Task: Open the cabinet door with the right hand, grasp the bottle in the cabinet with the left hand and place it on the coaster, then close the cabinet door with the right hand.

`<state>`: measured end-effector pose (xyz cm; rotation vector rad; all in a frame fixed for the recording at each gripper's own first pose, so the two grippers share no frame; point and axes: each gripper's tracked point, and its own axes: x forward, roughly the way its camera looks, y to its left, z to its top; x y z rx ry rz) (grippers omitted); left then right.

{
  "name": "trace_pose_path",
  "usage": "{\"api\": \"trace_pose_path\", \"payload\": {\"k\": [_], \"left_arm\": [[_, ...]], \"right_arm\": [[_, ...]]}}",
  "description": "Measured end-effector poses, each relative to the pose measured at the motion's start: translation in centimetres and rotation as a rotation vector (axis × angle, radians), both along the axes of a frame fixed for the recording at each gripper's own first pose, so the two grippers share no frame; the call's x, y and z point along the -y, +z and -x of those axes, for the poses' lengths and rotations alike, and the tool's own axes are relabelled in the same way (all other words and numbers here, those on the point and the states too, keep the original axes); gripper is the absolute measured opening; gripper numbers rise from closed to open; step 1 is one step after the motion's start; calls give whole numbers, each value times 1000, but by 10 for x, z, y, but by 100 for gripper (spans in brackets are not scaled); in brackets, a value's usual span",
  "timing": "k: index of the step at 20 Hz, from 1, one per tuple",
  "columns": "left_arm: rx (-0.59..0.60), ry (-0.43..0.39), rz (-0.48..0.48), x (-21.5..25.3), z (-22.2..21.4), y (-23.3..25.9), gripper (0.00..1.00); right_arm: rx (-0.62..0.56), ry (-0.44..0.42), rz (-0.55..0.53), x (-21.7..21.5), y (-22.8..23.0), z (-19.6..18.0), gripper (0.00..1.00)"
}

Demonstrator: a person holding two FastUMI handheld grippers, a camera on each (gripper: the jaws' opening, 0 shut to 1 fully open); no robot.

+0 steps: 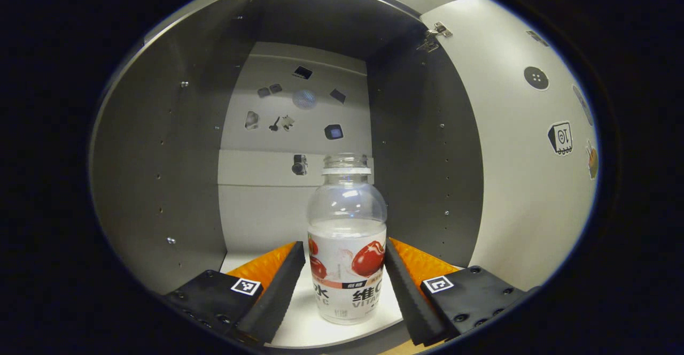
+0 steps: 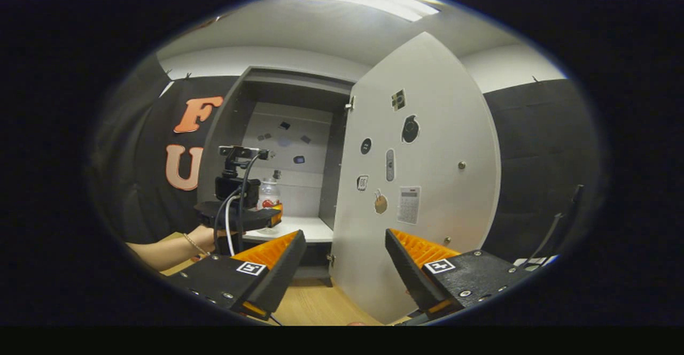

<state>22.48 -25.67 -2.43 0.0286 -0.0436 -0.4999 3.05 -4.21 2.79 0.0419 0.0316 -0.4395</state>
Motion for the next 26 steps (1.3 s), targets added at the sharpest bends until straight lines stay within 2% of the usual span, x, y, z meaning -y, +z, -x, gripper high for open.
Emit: {"api": "trace_pose_path", "payload": {"k": [2,4,11,18,26], "left_arm": [[-4,-6,-2,2,-1,-2,93],[2,-8,-9,1,1,-2,85],[62,23,21,-19,27,17,81],[106,82,4,-58,96,29,82],[40,216,-15,-119,175,0,82]], "right_arm": [[4,2,-26,-2,-1,1,92],[11,6,-48,-4,-1,0,92],[17,34,-26,0,1,6,92],[57,177,-45,-13,5,25,92],[77,369,-70,-37,0,41,92]]}}
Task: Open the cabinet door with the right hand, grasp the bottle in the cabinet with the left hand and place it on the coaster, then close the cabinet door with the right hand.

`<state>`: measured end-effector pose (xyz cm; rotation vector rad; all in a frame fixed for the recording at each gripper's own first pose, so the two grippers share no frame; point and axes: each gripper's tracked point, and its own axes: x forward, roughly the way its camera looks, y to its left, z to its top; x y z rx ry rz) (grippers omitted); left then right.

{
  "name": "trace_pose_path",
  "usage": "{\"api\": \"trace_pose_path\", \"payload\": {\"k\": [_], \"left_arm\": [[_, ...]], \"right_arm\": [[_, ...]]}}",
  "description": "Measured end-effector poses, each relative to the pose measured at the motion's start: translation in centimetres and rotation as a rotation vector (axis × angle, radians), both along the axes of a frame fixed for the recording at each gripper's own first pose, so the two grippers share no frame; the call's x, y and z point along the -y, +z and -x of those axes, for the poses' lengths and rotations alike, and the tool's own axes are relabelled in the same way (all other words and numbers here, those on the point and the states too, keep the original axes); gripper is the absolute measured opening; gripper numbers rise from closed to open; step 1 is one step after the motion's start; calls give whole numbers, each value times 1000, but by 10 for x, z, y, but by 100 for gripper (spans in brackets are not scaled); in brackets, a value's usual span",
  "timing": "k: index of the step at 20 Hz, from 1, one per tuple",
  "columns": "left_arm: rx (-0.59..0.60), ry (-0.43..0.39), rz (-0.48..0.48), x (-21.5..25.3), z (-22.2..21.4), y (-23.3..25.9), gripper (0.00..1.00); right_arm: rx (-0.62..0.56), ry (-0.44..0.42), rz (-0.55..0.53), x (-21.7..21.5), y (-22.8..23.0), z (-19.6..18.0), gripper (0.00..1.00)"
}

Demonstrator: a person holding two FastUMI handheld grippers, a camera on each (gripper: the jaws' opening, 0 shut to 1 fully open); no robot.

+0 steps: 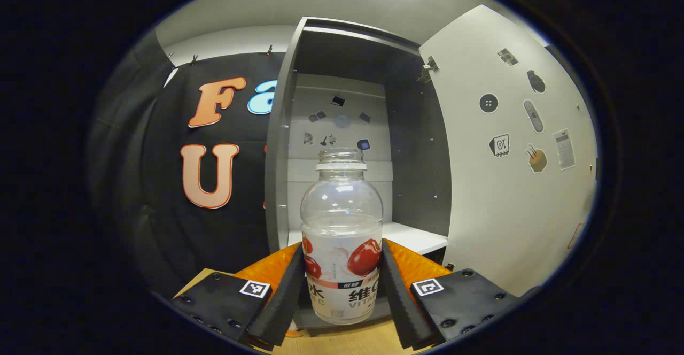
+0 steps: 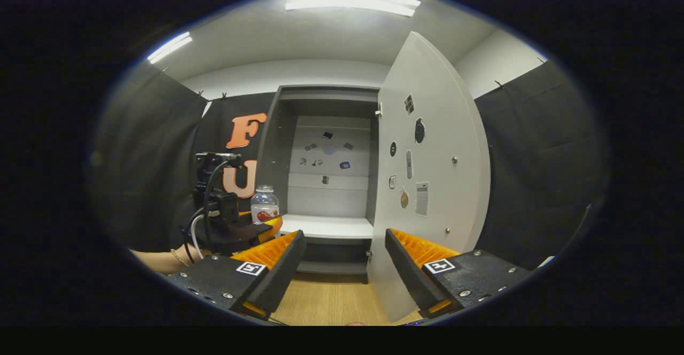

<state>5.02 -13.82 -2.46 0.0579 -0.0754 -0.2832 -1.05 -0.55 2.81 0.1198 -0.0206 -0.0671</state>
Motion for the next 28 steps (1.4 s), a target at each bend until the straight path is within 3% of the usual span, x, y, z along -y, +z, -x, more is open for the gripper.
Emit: {"api": "trace_pose_path", "payload": {"k": [4,5,6,13,16,17,19,20,21,28], "left_arm": [[-14,34,-14,-24,25,-11,82],[-14,40,-11,-30,29,-13,82],[-14,42,-5,-35,33,-15,82],[-22,19,17,-62,56,-62,82],[-31,11,17,-76,64,-90,82],[-35,14,10,-80,66,-101,82],[-46,22,-14,-93,70,-124,82],[-55,19,-20,-99,71,-137,82],[-68,17,-22,-104,73,-148,83],[-147,10,-34,-123,85,-233,82]], "right_arm": [[-35,65,-61,-16,-12,-1,92],[-38,68,-63,-18,-14,-2,96],[-37,67,-58,-19,-15,-4,92],[-56,32,-44,-39,-19,-25,92],[-78,22,-47,-50,-22,-36,88],[-85,21,-54,-54,-24,-40,93],[-102,26,-61,-64,-26,-43,92],[-112,23,-58,-68,-29,-45,87],[-120,18,-53,-71,-31,-49,92],[-208,29,-80,-105,-58,-57,92]]}}
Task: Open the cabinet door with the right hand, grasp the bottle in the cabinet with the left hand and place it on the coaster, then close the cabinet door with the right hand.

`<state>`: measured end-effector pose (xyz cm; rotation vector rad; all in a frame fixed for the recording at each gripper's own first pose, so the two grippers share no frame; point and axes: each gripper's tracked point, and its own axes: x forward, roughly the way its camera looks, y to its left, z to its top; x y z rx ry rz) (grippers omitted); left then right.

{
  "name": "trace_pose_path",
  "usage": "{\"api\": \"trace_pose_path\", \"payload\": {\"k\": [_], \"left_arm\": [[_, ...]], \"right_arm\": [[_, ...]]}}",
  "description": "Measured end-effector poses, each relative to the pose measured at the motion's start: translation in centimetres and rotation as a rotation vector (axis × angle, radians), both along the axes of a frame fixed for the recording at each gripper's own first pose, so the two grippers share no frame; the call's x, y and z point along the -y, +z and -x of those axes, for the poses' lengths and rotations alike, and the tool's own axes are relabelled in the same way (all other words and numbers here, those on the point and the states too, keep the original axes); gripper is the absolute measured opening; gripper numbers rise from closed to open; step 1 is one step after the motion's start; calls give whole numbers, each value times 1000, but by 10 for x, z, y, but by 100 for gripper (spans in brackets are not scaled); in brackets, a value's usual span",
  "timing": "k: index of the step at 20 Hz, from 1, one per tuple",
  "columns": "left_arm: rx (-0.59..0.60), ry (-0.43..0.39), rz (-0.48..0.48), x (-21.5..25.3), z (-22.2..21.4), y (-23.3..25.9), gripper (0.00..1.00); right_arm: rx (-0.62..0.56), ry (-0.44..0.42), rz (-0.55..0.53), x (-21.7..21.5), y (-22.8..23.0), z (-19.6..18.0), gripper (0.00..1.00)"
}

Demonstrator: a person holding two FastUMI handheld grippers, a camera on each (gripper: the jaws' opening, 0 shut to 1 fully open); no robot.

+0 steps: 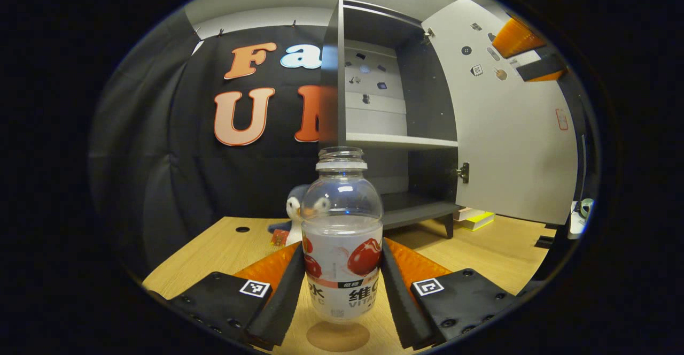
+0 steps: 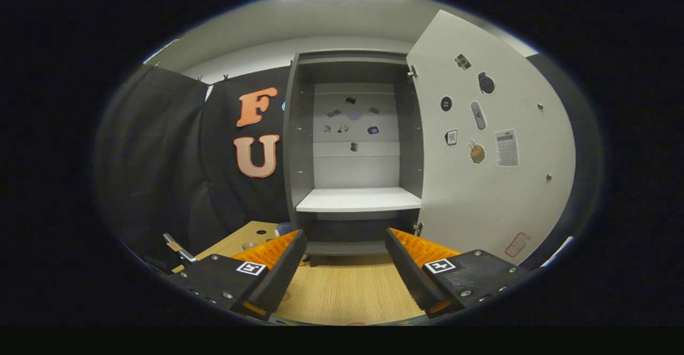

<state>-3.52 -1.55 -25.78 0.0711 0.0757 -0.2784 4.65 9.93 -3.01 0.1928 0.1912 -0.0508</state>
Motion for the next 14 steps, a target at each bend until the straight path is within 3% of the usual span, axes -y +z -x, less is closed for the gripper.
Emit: {"api": "trace_pose_path", "payload": {"k": [7,14], "left_arm": [[-36,10,-3,-3,-2,-40,82],[-86,26,5,-12,2,-61,82]], "right_arm": [[-85,7,48,-14,-18,0,93],[-74,31,53,-28,-15,-3,92]]}}
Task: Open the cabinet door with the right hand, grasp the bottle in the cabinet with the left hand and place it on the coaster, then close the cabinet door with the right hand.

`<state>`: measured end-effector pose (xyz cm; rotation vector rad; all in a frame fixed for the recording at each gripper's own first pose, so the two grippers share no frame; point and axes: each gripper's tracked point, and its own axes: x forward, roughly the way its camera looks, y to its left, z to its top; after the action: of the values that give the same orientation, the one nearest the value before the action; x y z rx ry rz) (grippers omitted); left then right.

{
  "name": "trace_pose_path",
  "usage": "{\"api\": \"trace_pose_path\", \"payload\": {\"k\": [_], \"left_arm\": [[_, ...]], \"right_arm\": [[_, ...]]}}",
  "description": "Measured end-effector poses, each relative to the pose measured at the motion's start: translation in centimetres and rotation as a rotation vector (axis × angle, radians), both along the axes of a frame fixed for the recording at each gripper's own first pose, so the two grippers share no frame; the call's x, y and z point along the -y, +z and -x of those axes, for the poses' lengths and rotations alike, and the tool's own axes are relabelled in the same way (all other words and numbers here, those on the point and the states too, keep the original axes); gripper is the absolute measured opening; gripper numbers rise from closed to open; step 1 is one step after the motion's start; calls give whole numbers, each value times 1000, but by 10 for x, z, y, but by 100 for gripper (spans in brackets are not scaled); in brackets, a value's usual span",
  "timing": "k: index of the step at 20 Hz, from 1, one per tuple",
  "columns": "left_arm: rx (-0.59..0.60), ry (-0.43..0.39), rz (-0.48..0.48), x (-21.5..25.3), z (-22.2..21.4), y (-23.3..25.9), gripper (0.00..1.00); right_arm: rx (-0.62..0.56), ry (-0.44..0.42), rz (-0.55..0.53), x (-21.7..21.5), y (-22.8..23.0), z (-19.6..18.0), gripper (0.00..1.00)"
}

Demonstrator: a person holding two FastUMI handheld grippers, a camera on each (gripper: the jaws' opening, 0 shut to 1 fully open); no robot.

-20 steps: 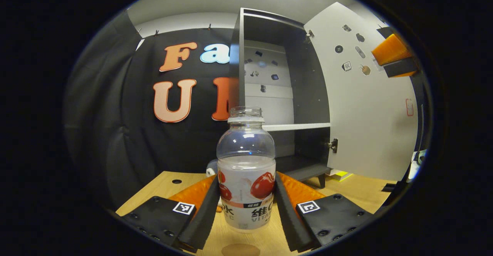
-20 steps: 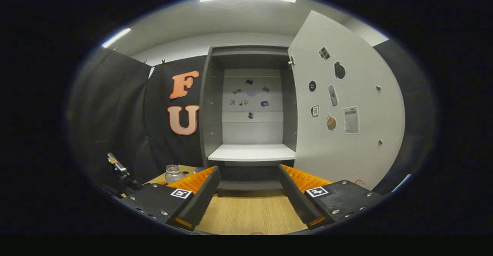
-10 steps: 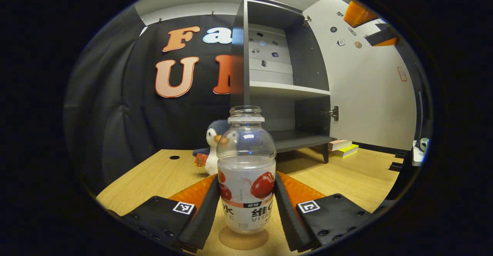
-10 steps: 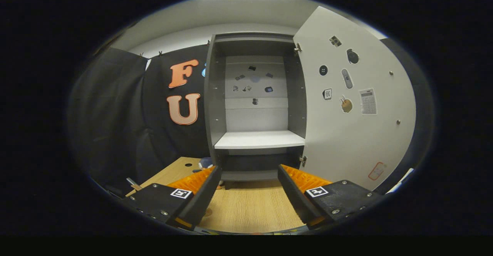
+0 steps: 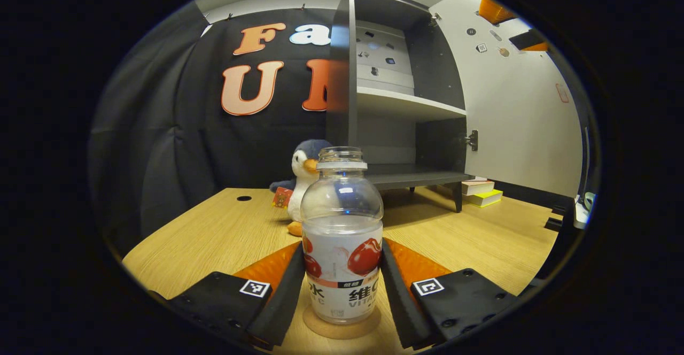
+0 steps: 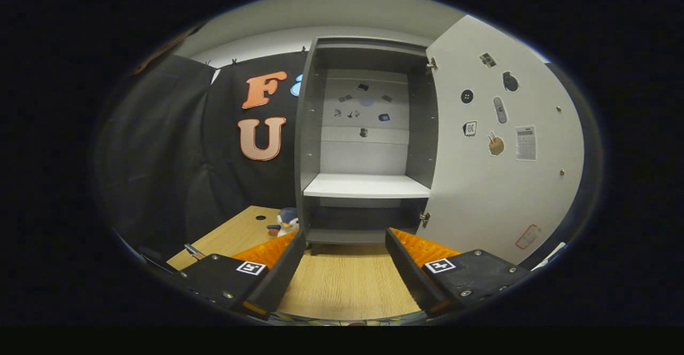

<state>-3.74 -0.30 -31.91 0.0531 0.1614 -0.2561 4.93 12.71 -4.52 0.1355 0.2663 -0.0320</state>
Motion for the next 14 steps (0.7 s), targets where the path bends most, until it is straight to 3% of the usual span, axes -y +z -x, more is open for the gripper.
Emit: {"api": "trace_pose_path", "payload": {"k": [8,14], "left_arm": [[-47,7,14,-6,6,-3,84],[-47,-19,-44,-6,10,-1,87]], "right_arm": [[2,-8,-34,5,-2,-2,92],[-6,-4,-62,7,-5,1,92]]}}
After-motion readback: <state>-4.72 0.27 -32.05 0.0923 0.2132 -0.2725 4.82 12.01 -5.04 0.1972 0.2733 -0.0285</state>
